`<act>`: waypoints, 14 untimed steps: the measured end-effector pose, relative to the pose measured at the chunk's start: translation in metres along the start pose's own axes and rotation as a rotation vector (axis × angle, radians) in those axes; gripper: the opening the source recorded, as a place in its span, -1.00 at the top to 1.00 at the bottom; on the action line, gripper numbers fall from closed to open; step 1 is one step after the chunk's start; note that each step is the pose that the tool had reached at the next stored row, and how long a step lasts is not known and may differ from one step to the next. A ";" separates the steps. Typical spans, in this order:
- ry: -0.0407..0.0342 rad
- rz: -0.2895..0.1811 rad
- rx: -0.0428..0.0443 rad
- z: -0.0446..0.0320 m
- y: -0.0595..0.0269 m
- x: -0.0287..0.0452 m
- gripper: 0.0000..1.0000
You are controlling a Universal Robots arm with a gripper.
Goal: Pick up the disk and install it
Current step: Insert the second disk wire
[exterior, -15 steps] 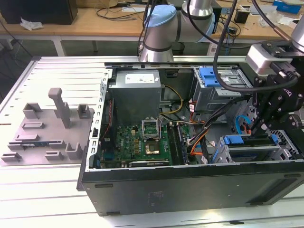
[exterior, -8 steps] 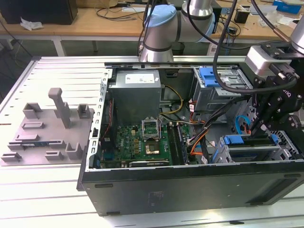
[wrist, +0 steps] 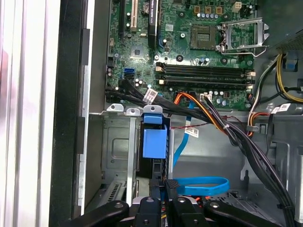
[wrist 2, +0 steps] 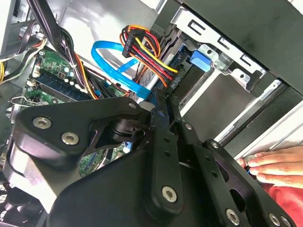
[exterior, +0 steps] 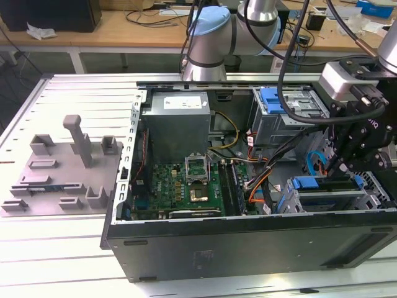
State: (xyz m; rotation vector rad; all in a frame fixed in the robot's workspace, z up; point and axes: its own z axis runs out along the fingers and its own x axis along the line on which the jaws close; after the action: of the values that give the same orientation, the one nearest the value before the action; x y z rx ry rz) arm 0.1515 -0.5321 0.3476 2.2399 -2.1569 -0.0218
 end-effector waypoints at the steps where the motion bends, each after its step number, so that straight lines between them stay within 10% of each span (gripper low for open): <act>1: 0.0002 0.000 0.0000 0.0001 0.0000 -0.0001 0.68; 14: 0.0002 0.000 0.0000 0.0023 -0.0007 -0.0005 0.68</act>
State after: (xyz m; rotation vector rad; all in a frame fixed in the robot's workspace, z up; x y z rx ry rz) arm 0.1522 -0.5316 0.3452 2.2398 -2.1567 -0.0215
